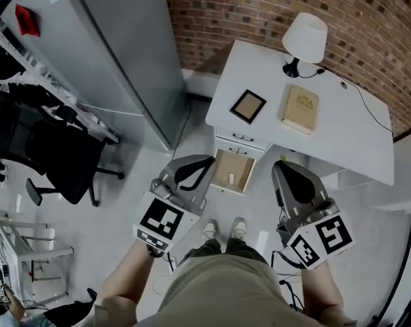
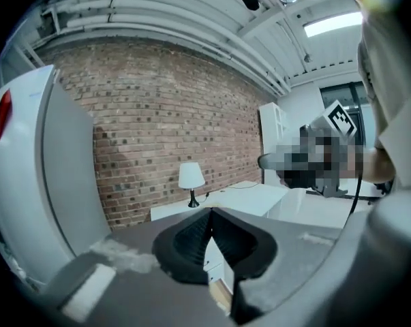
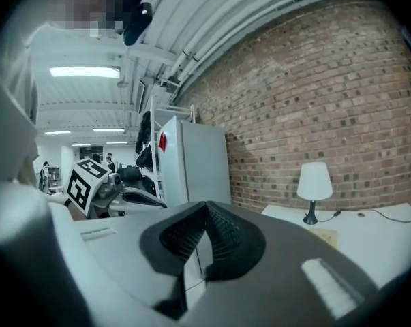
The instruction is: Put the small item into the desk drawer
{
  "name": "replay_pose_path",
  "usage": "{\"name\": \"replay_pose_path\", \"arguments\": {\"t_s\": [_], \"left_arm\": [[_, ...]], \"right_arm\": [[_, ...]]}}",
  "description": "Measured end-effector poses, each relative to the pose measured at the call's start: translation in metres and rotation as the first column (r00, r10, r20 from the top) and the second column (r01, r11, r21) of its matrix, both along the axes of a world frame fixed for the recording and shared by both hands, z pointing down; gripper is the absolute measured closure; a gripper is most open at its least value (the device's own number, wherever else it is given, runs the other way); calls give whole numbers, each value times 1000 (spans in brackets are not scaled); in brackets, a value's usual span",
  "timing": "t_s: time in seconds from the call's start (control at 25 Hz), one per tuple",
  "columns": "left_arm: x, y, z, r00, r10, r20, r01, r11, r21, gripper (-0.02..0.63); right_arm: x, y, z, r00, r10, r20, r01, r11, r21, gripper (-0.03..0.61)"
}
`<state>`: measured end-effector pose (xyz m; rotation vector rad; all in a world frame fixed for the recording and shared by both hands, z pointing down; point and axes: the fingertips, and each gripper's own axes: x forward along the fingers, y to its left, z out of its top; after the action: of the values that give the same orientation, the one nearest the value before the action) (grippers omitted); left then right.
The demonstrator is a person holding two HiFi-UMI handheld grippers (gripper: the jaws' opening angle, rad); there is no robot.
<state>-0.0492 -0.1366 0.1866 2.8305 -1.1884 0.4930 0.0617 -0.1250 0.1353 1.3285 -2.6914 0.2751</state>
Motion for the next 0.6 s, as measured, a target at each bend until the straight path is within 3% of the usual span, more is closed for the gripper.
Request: {"name": "replay_pose_path", "arguments": {"t_s": [0.2,0.4,0.6], "left_arm": [[0,20,-57,993,-17,-120,23,999,49,611],[-5,35,-85,993,-15,-121,28,994,105,611],[-16,38,-90,991,-51,-123,64,993,102,611]], "right_arm": [[-6,20,-49,998,-16,59,12,997,80,575],[-15,32,-80,992,-41,119,24,990,142,575],[-17,37,-85,995,-50,91,34,985,171,575]]}}
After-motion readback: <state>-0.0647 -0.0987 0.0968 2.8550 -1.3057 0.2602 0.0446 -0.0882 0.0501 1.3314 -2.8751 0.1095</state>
